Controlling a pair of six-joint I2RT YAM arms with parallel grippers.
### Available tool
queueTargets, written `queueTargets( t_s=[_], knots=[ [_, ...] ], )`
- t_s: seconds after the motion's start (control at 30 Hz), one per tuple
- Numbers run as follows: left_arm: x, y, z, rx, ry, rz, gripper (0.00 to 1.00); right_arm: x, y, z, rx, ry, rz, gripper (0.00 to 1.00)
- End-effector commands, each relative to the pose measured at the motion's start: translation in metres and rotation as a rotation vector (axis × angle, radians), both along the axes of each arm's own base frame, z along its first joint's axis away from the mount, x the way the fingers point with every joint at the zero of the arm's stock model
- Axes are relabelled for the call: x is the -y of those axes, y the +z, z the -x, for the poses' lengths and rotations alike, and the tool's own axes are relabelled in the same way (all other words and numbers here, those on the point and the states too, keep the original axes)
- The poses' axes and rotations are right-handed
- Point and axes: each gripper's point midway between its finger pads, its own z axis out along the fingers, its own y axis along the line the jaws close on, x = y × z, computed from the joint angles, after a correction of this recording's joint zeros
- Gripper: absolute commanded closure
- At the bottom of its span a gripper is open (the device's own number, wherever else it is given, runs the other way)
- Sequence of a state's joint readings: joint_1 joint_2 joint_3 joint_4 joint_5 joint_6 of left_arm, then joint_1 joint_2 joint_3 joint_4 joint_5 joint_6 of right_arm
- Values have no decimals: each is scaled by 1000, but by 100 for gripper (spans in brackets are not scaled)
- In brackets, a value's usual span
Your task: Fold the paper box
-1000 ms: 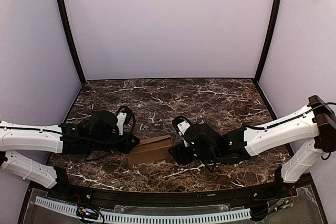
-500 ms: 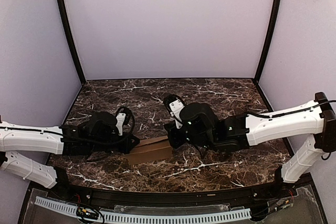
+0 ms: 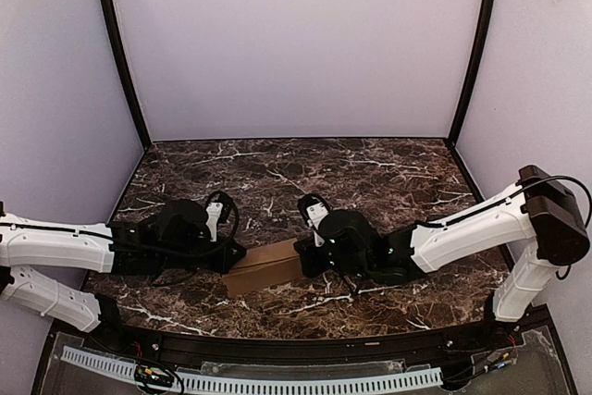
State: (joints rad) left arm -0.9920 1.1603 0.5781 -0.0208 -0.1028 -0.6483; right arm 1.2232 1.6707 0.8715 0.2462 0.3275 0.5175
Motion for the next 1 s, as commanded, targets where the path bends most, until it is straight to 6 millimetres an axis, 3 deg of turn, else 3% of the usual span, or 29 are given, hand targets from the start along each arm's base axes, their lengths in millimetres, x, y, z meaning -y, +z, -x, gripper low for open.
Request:
queueTargets(
  t_s=[0.0, 0.27, 0.4, 0.47, 0.6, 0.77, 0.97],
  knots=[
    [-15, -31, 13, -77, -11, -96, 97, 11, -25, 16, -80, 30, 57, 100],
    [-16, -35, 16, -88, -11, -94, 97, -10, 41, 9, 35, 82, -5, 100],
    [-18, -37, 17, -91, -10, -93, 97, -20, 51, 13, 40, 111, -55, 100],
    [-18, -37, 18, -91, -11, -93, 97, -26, 44, 19, 15, 137, -79, 100],
    [-17, -35, 18, -89, -22, -92, 97, -28, 1, 25, -58, 141, -64, 100],
    [-15, -21, 20, -77, -51, -82, 96, -16, -48, 34, -141, 129, -13, 100],
    [-18, 6, 24, -46, -77, -72, 93, 0, -63, 38, -159, 105, 12, 100]
  ],
)
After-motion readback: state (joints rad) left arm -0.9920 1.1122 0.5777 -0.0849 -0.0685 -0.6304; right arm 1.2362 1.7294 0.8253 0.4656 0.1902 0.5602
